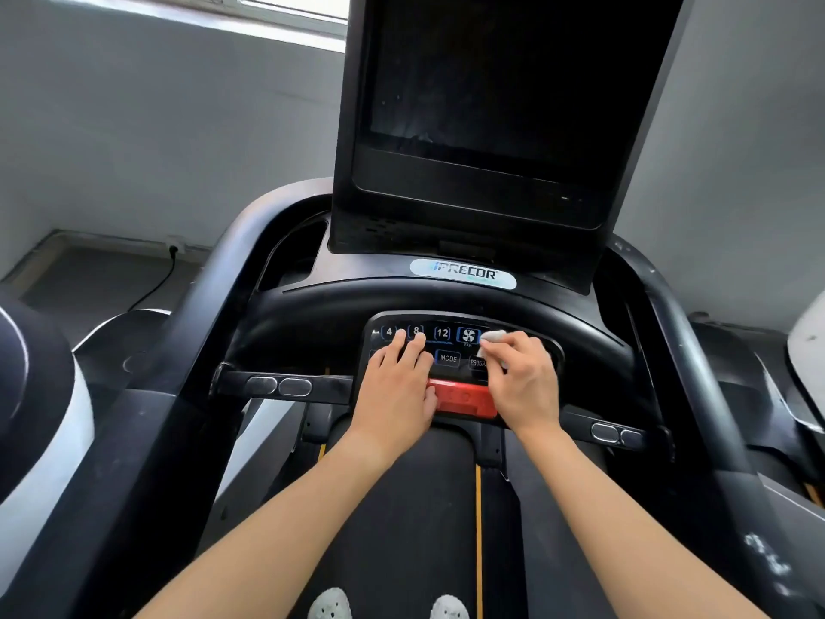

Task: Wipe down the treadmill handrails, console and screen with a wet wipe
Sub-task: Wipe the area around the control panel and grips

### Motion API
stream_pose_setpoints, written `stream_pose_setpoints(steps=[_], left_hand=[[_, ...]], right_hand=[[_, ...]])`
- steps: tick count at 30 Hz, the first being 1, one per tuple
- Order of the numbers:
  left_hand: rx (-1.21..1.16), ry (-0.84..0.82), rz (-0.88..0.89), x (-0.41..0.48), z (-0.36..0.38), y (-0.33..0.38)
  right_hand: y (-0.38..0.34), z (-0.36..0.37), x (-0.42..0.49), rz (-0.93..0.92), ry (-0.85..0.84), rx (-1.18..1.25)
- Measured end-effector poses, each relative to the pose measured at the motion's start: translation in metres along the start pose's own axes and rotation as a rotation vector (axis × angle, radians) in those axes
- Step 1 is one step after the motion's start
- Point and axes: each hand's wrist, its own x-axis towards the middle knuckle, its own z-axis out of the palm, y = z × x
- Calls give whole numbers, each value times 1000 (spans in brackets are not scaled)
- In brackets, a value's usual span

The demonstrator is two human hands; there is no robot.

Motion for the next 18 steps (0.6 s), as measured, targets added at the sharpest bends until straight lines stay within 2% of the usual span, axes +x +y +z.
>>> stream_pose_setpoints(steps=[2, 4, 9, 12, 14, 18], left_hand=[[-6, -7, -22, 1, 0, 2], [2, -7, -38, 2, 1, 5], [49, -5, -33, 1, 7, 8], [40, 9, -44, 2, 9, 10], [31, 11, -52, 2, 10, 11], [-4, 18, -73, 3, 11, 11]], right_hand=[[1, 1, -9, 146, 69, 1], [-11, 5, -12, 202, 82, 27], [-27, 8, -9, -94, -134, 65], [-7, -2, -7, -146, -144, 20], [9, -9, -13, -72, -76, -18], [5, -11, -24, 254, 70, 1]])
